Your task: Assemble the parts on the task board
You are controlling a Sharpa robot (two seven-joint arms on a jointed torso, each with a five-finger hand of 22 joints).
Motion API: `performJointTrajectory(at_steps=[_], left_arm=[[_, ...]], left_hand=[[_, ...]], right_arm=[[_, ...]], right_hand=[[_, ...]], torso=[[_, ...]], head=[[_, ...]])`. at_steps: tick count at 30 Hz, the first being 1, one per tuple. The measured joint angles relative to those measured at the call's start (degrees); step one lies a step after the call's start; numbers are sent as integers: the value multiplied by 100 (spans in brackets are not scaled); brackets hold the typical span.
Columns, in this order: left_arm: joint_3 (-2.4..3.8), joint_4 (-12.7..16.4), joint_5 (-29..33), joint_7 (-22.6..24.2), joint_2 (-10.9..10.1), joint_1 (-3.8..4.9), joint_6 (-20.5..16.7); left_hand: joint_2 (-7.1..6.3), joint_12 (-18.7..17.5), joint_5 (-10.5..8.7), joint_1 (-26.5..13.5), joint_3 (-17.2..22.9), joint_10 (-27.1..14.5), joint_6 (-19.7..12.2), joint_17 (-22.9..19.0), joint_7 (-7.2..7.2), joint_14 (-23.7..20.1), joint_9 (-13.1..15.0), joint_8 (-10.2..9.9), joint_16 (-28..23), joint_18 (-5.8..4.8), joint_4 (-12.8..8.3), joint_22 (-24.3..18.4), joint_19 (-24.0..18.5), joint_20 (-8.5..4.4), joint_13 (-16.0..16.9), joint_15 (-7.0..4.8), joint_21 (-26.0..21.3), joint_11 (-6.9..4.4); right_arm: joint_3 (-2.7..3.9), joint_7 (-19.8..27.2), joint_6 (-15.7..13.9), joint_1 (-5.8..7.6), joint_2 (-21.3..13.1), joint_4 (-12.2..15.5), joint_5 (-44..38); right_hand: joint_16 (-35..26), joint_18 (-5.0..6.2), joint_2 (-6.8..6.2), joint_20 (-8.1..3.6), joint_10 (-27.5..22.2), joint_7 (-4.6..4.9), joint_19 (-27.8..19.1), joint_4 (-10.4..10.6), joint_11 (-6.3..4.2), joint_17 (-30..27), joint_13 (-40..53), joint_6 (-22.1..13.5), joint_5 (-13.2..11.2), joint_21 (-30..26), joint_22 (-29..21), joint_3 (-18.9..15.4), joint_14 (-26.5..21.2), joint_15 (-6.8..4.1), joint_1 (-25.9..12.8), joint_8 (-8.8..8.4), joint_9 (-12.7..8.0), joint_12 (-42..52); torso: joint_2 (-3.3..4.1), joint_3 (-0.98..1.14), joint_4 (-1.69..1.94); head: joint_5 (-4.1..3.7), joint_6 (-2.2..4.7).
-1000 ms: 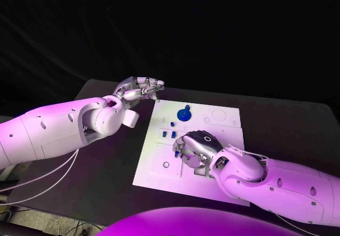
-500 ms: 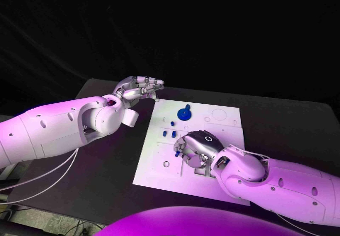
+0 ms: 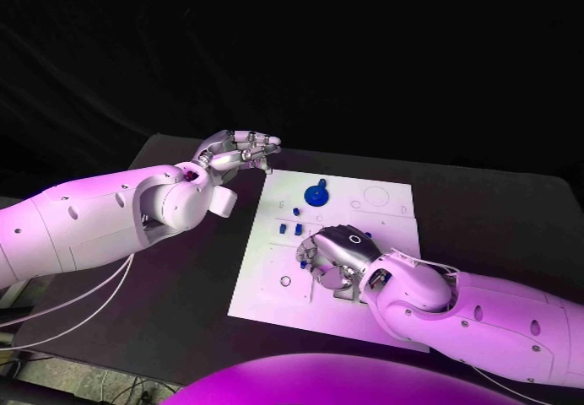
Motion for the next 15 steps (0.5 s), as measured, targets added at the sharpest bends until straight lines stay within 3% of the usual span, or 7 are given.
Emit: performJointTrajectory(at_steps=[10, 13, 15], left_arm=[[0, -5, -3, -10, -5, 0, 4], [0, -11, -4, -13, -5, 0, 5], [0, -15, -4, -14, -5, 0, 6]], left_hand=[[0, 0, 0, 0, 0, -20, 0, -1, 0, -20, 0, 0, 0, 0, 0, 5, -21, 21, -10, 20, 0, 20], [10, 0, 0, -10, 0, -20, 0, -1, 0, -20, 0, 0, 0, 0, 0, 5, -21, 21, -10, 20, 0, 20], [23, 0, 0, -23, 0, -20, 0, -1, 0, -20, 0, 0, 0, 0, 0, 4, -21, 21, -10, 20, 0, 20]], right_arm=[[6, 73, 70, 3, -8, -33, 33], [6, 89, 63, 2, -25, -35, 41], [-4, 94, 48, -4, -43, -41, 48]], right_hand=[[-24, 0, -17, 34, -72, 17, -34, 18, 30, -36, -15, -39, 4, -105, -1, -48, 0, 0, -112, -18, 1, -105], [-24, 0, -83, 76, -214, 100, -76, 7, 92, -57, -41, -223, 63, -197, -1, -71, 2, 6, -190, -124, -39, -204], [-24, 0, -135, 114, -323, 165, -114, 7, 151, -54, -58, -411, 84, -247, -1, -71, 0, 64, -242, -232, -92, -246]], torso=[[1, -4, 0], [0, -4, -2], [-1, -3, -3]], head=[[10, -24], [11, -25], [10, -25]])
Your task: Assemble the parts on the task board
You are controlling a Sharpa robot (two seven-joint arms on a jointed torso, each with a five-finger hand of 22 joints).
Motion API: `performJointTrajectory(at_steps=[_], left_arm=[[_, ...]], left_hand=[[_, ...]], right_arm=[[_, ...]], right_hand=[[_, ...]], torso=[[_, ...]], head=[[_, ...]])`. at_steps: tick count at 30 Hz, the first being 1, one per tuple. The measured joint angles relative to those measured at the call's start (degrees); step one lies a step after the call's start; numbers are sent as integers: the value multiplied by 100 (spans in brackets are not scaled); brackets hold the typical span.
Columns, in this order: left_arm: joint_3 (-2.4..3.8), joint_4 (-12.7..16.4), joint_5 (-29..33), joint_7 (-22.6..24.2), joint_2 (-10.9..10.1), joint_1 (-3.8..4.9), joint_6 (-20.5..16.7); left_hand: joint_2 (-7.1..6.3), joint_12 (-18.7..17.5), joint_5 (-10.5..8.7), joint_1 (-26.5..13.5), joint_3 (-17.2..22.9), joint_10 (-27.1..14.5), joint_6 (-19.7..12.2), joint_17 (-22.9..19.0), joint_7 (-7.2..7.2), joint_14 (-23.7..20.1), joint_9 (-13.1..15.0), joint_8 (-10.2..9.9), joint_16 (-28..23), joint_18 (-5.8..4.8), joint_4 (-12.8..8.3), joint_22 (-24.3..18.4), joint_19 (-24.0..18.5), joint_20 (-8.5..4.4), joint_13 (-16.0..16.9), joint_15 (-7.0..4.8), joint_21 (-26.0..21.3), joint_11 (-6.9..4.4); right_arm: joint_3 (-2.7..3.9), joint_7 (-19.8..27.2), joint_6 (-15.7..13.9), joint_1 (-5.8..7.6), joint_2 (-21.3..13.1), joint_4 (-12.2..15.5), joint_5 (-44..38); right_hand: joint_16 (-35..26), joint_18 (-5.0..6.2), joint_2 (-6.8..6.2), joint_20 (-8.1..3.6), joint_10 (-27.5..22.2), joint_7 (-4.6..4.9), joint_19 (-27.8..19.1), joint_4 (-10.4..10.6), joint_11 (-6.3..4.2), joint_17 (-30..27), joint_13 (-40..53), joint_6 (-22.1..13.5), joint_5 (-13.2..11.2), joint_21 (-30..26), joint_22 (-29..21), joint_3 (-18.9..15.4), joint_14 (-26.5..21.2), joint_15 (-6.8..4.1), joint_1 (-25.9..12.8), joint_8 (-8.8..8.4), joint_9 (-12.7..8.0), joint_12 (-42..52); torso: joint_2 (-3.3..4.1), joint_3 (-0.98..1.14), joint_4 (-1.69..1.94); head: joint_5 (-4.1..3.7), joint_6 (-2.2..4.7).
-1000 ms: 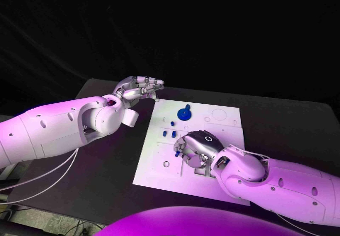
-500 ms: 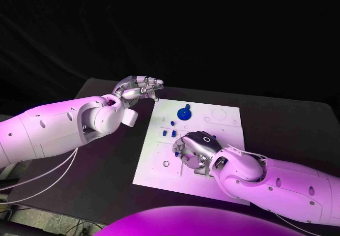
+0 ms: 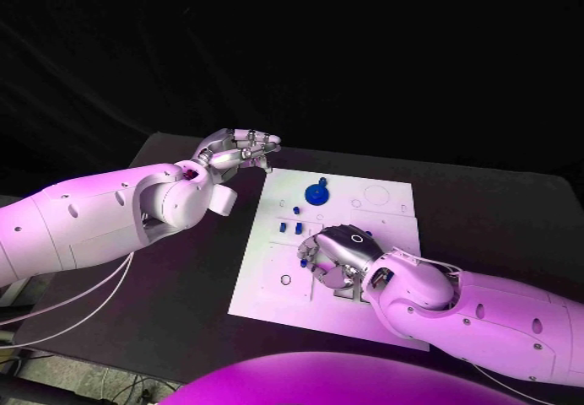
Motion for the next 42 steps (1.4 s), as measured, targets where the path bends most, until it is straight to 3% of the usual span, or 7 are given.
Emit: performJointTrajectory(at_steps=[5, 15, 21, 27, 30, 32, 42], left_arm=[[0, -9, -1, -3, 3, 1, 3], [0, -31, -17, -6, 9, 0, 10], [0, -32, -44, -6, 6, 0, 17], [-1, -34, -62, -6, 4, 0, 28], [-1, -34, -67, -6, 6, 0, 34], [-1, -34, -71, -6, 8, 0, 38], [-1, -43, -78, -3, 4, -1, 40]], left_hand=[[0, 0, 0, 0, 0, -20, 0, -5, 0, 0, 0, 0, 0, 0, 0, -1, 0, 0, 0, 0, 0, -21], [0, 0, 0, 0, 0, -20, -20, -5, 20, 0, 0, 0, 0, 0, 0, -1, 0, 0, -6, 0, 0, -21], [0, 0, 0, 0, 0, -20, -20, -5, 20, 0, 0, 0, 0, 0, 0, -1, 0, 0, -5, 0, 0, -21], [0, 0, 0, 0, 0, -41, -20, -5, 20, 0, 0, 0, 0, 0, 0, -2, 0, 0, -11, 0, 0, 1], [0, 0, 0, 0, 0, -41, -20, -4, 20, 0, 0, 0, 0, 0, 0, -2, 0, 0, -11, -1, 0, 0], [0, 0, 0, 0, 0, -41, -20, -4, 20, 0, 0, 0, 0, 0, 0, -2, 0, 0, -11, -1, 0, 0], [0, 0, 0, 0, 0, -41, -20, -4, 20, 0, 0, 0, 0, 0, 0, -3, 0, 0, -10, -1, 0, 0]], right_arm=[[-9, 16, -95, -10, -63, 29, 18], [25, 8, -336, 87, -444, 353, 82], [76, -11, -384, 371, -897, 665, 223], [120, -135, -122, 774, -1350, 728, 434], [120, -211, 124, 868, -1497, 677, 513], [120, -254, 286, 903, -1542, 612, 556], [108, -328, 728, 883, -1551, 452, 641]], right_hand=[[-49, 0, -121, 119, -343, 140, -130, -6, 129, -85, -37, -391, 34, -281, 0, -55, -10, 91, -121, -222, -93, -57], [-153, 1, -143, 132, -517, 132, -277, -13, 155, -273, -39, -457, 89, -561, -1, -94, 10, 111, -142, -266, -119, -1], [-153, 1, -160, 132, -538, 95, -277, 37, 135, -269, -23, -356, 121, -547, 4, -144, 10, 111, -159, -221, -108, 96], [-127, 1, -325, 111, -843, 26, -191, 280, 79, -188, -24, -504, 240, -465, 4, -803, 10, 111, -413, -289, -137, 243], [-127, 1, -153, 111, -1074, -20, -191, 416, 63, -232, -24, -550, 162, -587, 3, -1574, 10, 111, -241, -288, -145, 452], [-127, 0, -69, 111, -1147, -20, -191, 481, 58, -257, -24, -550, 141, -636, 3, -1861, 10, 111, -132, -288, -146, 538], [-127, 1, 60, 111, -1152, -20, -192, 563, 54, -262, -24, -550, 141, -639, 2, -2093, 10, 111, 78, -288, -153, 707]], torso=[[-3, 4, -1], [-11, 2, -1], [-11, -1, -4], [-13, -7, -8], [-11, -8, -8], [-9, -4, -7], [2, 7, 1]], head=[[-10, 12], [-28, 44], [-72, 76], [-133, 110], [-160, 125], [-169, 142], [-192, 185]])
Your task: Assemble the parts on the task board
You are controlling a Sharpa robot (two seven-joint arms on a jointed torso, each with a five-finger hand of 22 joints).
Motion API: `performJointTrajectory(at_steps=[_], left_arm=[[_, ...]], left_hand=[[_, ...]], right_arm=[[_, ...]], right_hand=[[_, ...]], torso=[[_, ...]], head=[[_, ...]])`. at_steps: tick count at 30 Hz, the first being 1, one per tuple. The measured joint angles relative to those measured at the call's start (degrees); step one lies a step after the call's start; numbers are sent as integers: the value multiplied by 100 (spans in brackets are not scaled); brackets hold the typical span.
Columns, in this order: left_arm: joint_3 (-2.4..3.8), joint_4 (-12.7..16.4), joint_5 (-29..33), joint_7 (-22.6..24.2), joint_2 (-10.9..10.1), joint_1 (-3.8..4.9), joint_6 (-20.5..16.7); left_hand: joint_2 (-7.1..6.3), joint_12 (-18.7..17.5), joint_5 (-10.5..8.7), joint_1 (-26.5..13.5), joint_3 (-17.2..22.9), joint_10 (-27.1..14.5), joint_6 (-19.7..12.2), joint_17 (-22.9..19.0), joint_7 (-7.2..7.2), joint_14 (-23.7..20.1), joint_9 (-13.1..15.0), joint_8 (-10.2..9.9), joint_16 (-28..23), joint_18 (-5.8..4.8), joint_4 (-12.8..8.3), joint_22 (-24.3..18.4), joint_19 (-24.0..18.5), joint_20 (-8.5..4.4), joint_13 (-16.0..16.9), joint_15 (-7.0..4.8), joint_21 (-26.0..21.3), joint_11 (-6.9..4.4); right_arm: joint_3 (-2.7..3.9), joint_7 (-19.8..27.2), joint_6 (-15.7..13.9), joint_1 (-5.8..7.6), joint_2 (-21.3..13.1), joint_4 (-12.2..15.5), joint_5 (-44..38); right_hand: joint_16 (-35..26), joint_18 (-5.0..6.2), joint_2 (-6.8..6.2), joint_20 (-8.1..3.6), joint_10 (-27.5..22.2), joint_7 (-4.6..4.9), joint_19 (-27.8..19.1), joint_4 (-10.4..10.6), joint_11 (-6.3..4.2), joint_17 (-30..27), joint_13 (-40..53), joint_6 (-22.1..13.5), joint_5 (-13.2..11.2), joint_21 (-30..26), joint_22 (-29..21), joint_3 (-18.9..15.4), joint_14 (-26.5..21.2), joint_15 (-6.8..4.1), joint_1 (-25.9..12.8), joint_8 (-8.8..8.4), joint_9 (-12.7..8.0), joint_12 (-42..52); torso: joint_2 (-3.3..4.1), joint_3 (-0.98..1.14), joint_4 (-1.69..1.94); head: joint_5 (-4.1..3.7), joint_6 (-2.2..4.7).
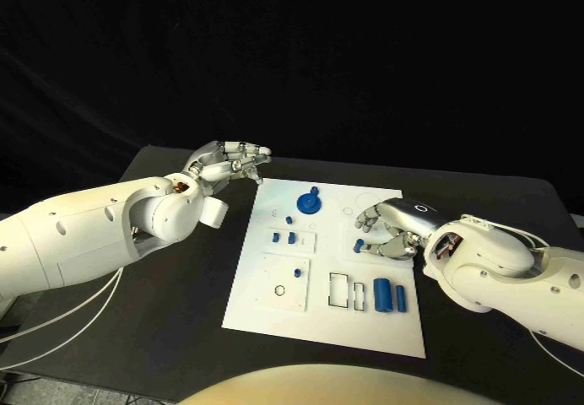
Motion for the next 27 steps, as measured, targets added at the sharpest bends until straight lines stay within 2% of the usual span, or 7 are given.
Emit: performJointTrajectory(at_steps=[6, 10, 16, 19, 27], left_arm=[[-1, -3, -3, 1, -5, 0, -1], [-1, -2, -4, 1, -8, 0, -1], [-1, 1, -6, 1, -22, -1, -2], [-1, 1, -7, 1, -24, -1, -2], [-1, 2, -8, 0, -31, -1, -2]], left_hand=[[0, 0, 0, 0, 0, 0, 0, 0, 0, 0, 0, 0, 0, 0, 0, 0, 0, 0, 0, 0, 0, 0], [0, 0, 0, 0, 0, 0, 0, 0, 0, 0, 0, 0, 0, 0, 0, 0, 0, 0, 0, 0, 0, 0], [23, 0, 0, -23, 0, 0, 0, -5, 0, 0, 0, 0, 0, 0, 0, -1, -21, 20, 1, 0, 0, 0], [23, 0, 0, -23, 0, 0, 0, -5, 0, 0, 0, 0, 0, 1, 0, -1, -21, 20, 1, 0, 0, 0], [23, 0, 0, -23, 0, 0, 0, -5, 0, 0, 0, 0, 0, 0, 0, -1, -20, 20, 1, 0, 0, 0]], right_arm=[[-11, -6, 118, -43, 52, -38, -9], [-14, -5, 148, -72, 93, -63, -13], [-18, 6, 145, -104, 144, -96, -4], [-18, 7, 129, -111, 156, -99, 3], [-18, 7, 47, -119, 173, -118, 22]], right_hand=[[-1, 0, 52, -31, 98, -30, 30, 26, -34, 12, -1, 136, 47, 44, 0, -6, -22, -22, 103, 46, 0, 124], [-1, 0, 81, -54, 222, -42, 54, 54, -44, 39, -35, 241, 32, 96, -1, 157, -18, -25, 131, 70, -28, 162], [63, 0, 141, -109, 612, -83, 149, 137, -95, 125, -191, 516, -235, 312, -1, 790, -16, -69, 191, 96, -90, 119], [90, 0, 164, -127, 837, -114, 209, 144, -130, 149, -247, 678, -386, 427, -1, 1146, -9, -115, 214, 171, -91, 63], [90, 0, 230, -174, 1120, -167, 256, 70, -196, 159, -305, 905, -622, 487, -2, 1626, -12, -158, 227, 333, -26, -40]], torso=[[3, -2, 2], [5, -3, 2], [6, -4, 2], [5, -3, 2], [0, -3, -2]], head=[[12, -6], [22, -15], [26, -34], [27, -44], [21, -64]])
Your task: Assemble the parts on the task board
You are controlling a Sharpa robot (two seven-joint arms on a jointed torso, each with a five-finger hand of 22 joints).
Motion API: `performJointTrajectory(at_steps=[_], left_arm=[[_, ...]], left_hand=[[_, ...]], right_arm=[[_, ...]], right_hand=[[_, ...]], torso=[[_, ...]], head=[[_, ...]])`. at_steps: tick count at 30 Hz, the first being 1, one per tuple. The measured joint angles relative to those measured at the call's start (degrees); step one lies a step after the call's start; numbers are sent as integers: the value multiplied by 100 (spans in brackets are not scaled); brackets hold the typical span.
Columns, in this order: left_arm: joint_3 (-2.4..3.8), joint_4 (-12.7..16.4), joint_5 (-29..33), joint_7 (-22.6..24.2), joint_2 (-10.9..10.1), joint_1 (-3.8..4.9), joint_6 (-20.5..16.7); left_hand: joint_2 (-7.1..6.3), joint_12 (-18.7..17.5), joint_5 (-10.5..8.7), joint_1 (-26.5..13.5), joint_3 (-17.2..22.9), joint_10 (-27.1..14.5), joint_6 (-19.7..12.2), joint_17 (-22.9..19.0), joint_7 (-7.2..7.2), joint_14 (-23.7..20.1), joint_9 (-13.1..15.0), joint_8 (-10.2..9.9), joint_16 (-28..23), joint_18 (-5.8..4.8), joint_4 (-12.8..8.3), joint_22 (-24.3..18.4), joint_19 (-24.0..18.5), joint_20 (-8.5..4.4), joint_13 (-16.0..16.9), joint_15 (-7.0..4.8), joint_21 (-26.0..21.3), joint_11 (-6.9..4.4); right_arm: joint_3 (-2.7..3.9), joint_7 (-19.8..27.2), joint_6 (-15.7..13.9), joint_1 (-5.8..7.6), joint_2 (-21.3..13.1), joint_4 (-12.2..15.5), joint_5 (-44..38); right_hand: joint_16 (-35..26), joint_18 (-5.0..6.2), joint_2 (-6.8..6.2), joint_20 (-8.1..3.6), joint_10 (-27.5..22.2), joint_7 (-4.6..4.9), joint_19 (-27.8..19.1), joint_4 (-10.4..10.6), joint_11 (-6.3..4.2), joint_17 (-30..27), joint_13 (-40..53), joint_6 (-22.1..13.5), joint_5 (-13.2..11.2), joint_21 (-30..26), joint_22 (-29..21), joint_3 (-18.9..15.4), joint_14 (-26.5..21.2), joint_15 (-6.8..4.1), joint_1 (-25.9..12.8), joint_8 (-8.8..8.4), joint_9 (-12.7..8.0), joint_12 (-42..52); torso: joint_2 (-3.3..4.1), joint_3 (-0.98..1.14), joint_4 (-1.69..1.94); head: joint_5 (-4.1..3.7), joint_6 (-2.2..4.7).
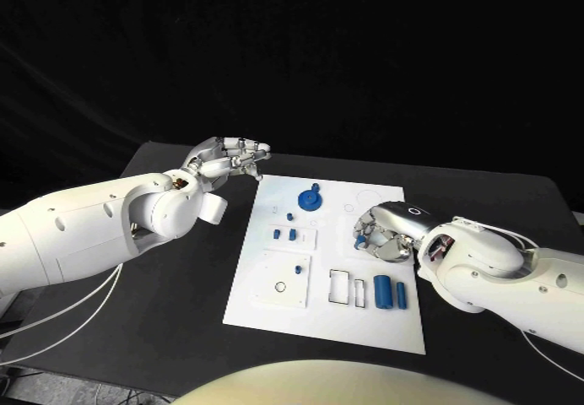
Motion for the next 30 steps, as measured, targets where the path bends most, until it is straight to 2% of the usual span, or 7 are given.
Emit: performJointTrajectory(at_steps=[2, 12, 21, 26, 30], left_arm=[[0, 0, 0, -1, 0, 0, 0], [0, -16, -2, -6, 3, 0, -1], [0, -37, -2, -13, 20, 0, -2], [0, -41, -3, -17, 31, 0, -1], [0, -44, -3, -19, 55, 0, -1]], left_hand=[[0, 0, 0, 0, 0, 0, 0, 0, 0, 0, 0, 0, 0, 0, 0, 1, 0, 0, 0, 0, 0, 0], [0, 0, 0, 0, 0, 0, 0, 0, 0, 0, 0, 0, 0, 0, 0, 5, 0, 0, 0, 0, 0, 0], [0, 0, 0, 0, 0, -21, 0, 1, 0, 0, 0, 0, 0, 0, 0, 4, 0, 0, 0, 0, 0, -21], [0, 0, 0, 0, 0, -20, 0, 1, 0, 0, 0, 0, 0, 0, 0, 4, 0, 0, 0, 0, 0, -21], [0, 0, 0, 0, 0, -20, 0, 1, 0, 0, 0, 0, 0, 0, 0, 4, 0, 0, 1, 0, 0, -21]], right_arm=[[0, 0, -37, -2, 7, -1, 4], [-4, 22, -293, 10, -74, 125, 60], [34, 102, -589, 291, -231, 665, 285], [33, 160, -684, 343, -39, 858, 402], [3, 217, -715, 349, 298, 889, 470]], right_hand=[[0, 0, 9, 0, 58, -18, 0, -64, -4, 0, -1, 41, -13, 0, 0, 77, 2, -39, 5, 49, 4, -36], [-1, 0, 43, -21, 122, -38, 21, -206, 1, -4, 1, 61, -29, 26, -1, 187, 2, -39, -15, 50, 4, -128], [-1, 0, 60, -21, 142, -41, 21, -245, -19, -14, -4, 60, -7, 24, -1, 224, 2, -39, 1, 50, 4, -169], [-2, 0, 60, -21, 153, -42, 21, -246, -29, -10, -5, 58, -7, 24, 0, 224, 2, -39, 2, 50, 4, -192], [-4, 0, 59, -21, 154, -51, 21, -262, -30, -14, -6, 49, -7, 24, 3, 239, 2, -39, 2, 50, 5, -192]], torso=[[-2, 1, -1], [-8, -1, 3], [-8, -8, 9], [-4, -5, 3], [-3, -3, -1]], head=[[-1, -2], [0, 5], [-4, 21], [34, 7], [52, -10]])
